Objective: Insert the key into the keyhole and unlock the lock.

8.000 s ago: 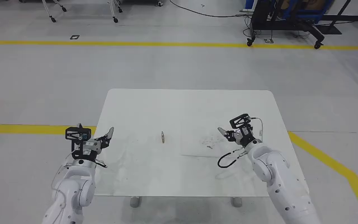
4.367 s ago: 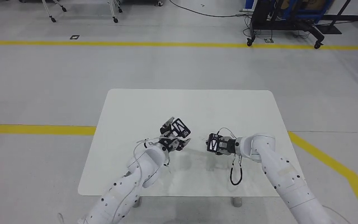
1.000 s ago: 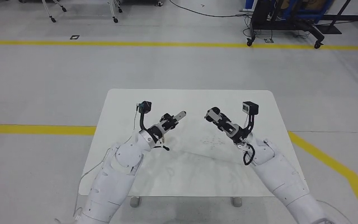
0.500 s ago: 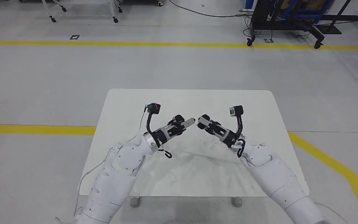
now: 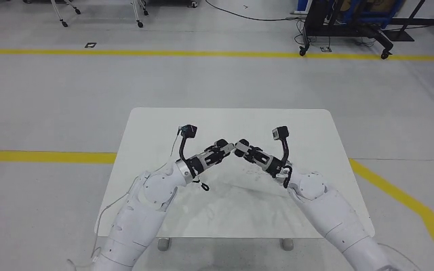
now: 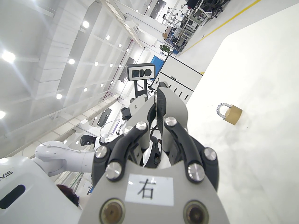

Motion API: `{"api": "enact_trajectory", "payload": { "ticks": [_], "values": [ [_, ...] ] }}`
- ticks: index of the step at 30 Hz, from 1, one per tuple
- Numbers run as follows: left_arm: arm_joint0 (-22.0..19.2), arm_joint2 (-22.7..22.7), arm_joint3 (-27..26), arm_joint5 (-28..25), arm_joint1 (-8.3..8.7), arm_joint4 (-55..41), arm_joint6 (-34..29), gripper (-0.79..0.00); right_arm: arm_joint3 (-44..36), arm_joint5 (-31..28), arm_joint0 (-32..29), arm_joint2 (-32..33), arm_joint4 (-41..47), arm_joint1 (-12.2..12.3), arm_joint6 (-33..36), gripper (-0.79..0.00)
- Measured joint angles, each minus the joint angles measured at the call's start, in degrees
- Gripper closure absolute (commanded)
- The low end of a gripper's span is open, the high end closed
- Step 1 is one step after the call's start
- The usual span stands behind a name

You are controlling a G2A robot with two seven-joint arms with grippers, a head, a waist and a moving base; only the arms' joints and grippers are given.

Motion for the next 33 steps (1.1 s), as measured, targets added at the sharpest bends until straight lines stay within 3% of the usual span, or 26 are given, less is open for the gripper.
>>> {"api": "enact_trajectory", "payload": {
  "ticks": [10, 14, 33],
  "values": [
    [-1.08, 0.86, 1.07, -0.72, 0.14, -1.04, -1.27, -0.132, 1.55, 1.2, 1.2, -0.21, -0.86, -0.79, -0.67, 0.0],
    [-1.22, 0.95, 1.1, -0.5, 0.25, -0.91, -1.37, 0.0, 1.7, 1.39, 1.36, -0.12, -1.13, -1.0, -0.46, 0.0],
    [-0.92, 1.24, 0.23, 1.41, 0.75, 2.44, 1.31, 0.0, 1.5, 1.84, 0.24, 1.4, -1.79, -1.43, 1.05, 0.0]
  ]
}}
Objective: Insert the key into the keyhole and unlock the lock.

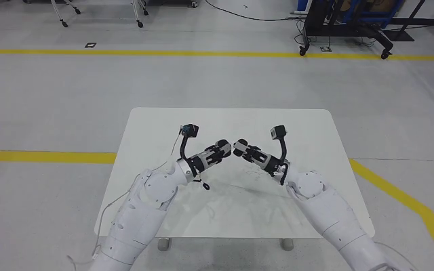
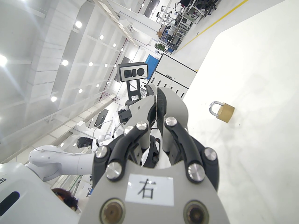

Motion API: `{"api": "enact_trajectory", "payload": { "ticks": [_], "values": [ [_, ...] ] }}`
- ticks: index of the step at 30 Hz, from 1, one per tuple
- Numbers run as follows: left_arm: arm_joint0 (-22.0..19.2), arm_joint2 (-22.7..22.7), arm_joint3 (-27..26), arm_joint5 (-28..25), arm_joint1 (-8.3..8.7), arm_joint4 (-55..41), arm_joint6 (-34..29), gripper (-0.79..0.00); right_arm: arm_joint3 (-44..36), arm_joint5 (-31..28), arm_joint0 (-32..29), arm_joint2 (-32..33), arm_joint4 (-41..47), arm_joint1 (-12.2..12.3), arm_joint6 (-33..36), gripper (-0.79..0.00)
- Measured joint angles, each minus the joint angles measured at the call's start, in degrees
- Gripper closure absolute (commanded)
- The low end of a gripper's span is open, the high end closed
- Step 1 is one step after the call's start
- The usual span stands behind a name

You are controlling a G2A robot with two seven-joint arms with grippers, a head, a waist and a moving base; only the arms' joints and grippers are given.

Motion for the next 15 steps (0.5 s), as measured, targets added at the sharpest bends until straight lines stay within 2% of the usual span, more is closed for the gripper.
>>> {"api": "enact_trajectory", "payload": {
  "ticks": [7, 10, 15],
  "values": [
    [0.07, 0.2, -0.22, -0.49, 0.18, -0.43, -0.83, 0.0, -0.13, -0.2, -0.58, 0.94, 0.16, -0.09, -0.27, 0.0],
    [0.01, 0.31, -0.26, -0.93, 0.25, -0.97, -1.44, -0.111, -0.31, -0.18, -0.79, 1.16, 0.21, -0.16, -0.22, 0.0],
    [-0.04, 0.44, -0.32, -1.7, 0.38, -1.78, -2.12, -0.095, -0.47, 0.34, -0.84, 1.21, 0.43, -0.33, 0.38, 0.0]
  ]
}}
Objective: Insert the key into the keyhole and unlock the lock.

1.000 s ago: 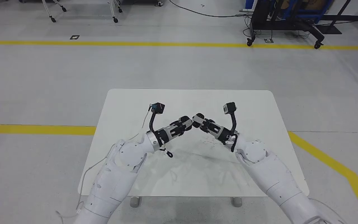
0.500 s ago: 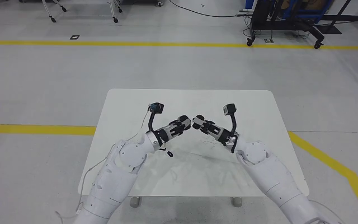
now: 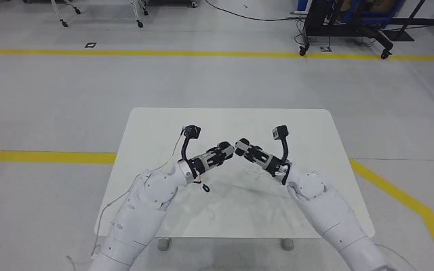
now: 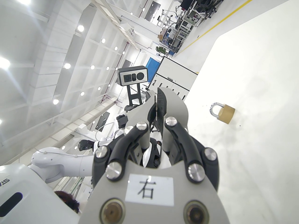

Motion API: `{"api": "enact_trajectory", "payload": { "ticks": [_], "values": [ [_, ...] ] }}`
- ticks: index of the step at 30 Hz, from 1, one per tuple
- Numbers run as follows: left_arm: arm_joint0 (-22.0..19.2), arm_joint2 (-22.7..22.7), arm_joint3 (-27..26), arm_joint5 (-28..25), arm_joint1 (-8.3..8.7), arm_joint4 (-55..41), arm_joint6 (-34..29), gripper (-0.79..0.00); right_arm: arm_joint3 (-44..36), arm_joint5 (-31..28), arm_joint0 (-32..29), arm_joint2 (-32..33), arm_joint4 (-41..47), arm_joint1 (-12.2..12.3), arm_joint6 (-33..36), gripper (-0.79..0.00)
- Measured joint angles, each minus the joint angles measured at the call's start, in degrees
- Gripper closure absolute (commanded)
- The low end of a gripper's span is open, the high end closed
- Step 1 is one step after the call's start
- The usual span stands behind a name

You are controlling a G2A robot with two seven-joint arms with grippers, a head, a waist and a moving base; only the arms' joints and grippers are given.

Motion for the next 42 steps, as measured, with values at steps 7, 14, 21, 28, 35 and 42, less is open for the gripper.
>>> {"api": "enact_trajectory", "payload": {
  "ticks": [7, 14, 21, 28, 35, 42],
  "values": [
    [-0.02, -0.02, -0.14, -0.23, 0.2, -0.32, -0.34, -0.099, -0.11, 0.36, 0.13, 0.42, -0.32, -0.17, 0.32, 0.0],
    [-0.14, 0.1, -0.17, 0.04, 0.37, -0.68, -0.77, -0.129, -0.11, 0.55, 0.05, 0.9, -0.54, -0.32, 0.39, 0.0],
    [-0.19, 0.28, -0.22, 0.57, 0.5, -1.05, -0.9, -0.182, -0.17, 0.36, -0.15, 1.3, -0.61, -0.47, 0.66, 0.0],
    [-0.39, 0.49, -0.05, 0.71, 0.59, -1.9, -1.1, -0.043, -0.19, 0.52, -0.23, 1.34, -0.96, -0.67, 0.89, 0.0],
    [-0.53, 0.6, -0.01, 0.8, 0.71, -1.9, -0.86, 0.0, -0.09, 0.66, -0.2, 1.52, -1.66, -0.82, 1.02, 0.0],
    [-0.37, 0.55, -0.39, 1.26, 0.87, -0.98, 0.12, 0.0, -0.24, 0.93, -0.55, 1.79, -1.86, -0.91, 1.55, 0.0]
  ]
}}
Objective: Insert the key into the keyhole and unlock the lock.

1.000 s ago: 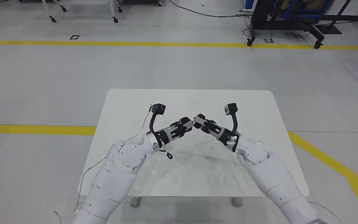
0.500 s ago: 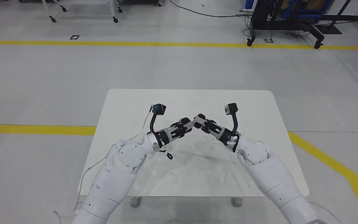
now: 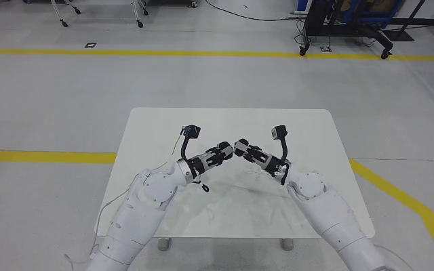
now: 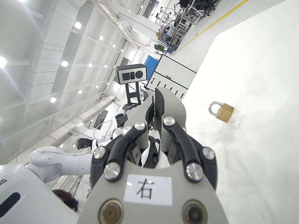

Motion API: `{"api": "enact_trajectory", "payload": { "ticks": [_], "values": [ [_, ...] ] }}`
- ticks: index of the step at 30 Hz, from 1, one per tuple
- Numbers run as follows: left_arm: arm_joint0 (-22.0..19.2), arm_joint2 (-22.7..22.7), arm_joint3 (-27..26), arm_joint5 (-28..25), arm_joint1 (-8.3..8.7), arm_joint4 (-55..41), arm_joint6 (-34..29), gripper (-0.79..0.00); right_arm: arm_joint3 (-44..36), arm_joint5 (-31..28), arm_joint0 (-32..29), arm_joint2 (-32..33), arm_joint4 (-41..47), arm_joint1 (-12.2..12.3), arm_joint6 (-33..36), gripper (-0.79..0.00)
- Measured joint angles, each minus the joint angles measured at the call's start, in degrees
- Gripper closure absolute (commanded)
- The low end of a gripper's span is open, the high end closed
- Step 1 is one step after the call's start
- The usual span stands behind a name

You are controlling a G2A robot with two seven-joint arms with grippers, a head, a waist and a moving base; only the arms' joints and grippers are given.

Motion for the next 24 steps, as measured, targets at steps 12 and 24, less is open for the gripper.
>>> {"api": "enact_trajectory", "payload": {
  "ticks": [12, 24],
  "values": [
    [0.12, -0.1, -0.43, 0.68, 0.25, 0.67, 0.67, -0.637, -0.36, -0.22, -0.58, 1.0, -0.15, -0.09, -0.38, 0.0],
    [0.47, 0.94, -4.37, -4.32, 1.15, 18.24, 4.98, -0.785, -0.8, 0.13, -1.69, 2.18, 2.92, -0.28, -0.77, 0.0]
  ]
}}
